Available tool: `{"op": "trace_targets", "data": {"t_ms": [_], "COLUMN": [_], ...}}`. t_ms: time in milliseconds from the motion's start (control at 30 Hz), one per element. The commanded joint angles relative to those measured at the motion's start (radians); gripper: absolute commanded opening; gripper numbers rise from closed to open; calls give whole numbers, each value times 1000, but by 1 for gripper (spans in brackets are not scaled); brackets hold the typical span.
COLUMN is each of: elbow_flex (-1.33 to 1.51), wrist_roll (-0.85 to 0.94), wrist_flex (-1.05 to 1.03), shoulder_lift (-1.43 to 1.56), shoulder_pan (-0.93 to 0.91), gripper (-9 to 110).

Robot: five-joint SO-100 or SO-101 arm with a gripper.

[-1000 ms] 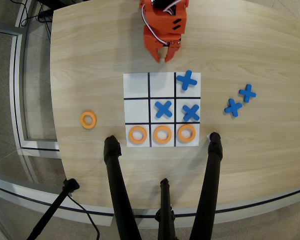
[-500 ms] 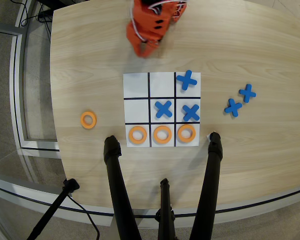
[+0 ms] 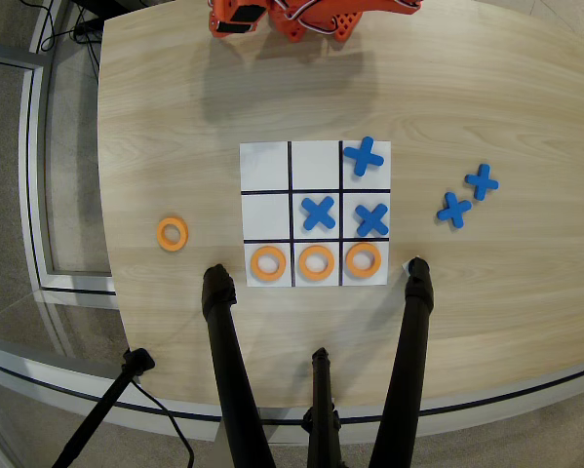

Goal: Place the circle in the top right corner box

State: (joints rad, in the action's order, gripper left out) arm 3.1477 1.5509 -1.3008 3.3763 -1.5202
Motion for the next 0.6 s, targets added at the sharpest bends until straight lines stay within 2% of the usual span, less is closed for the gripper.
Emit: {"op": "trace_targets", "data": {"t_ms": [0,567], "elbow_flex": [55,55], "wrist_roll": [-3,-3], "wrist_flex": [-2,-3], "shoulder_lift": [18,17], "shoulder_pan": [-60,-71], "gripper": [0,0]}}
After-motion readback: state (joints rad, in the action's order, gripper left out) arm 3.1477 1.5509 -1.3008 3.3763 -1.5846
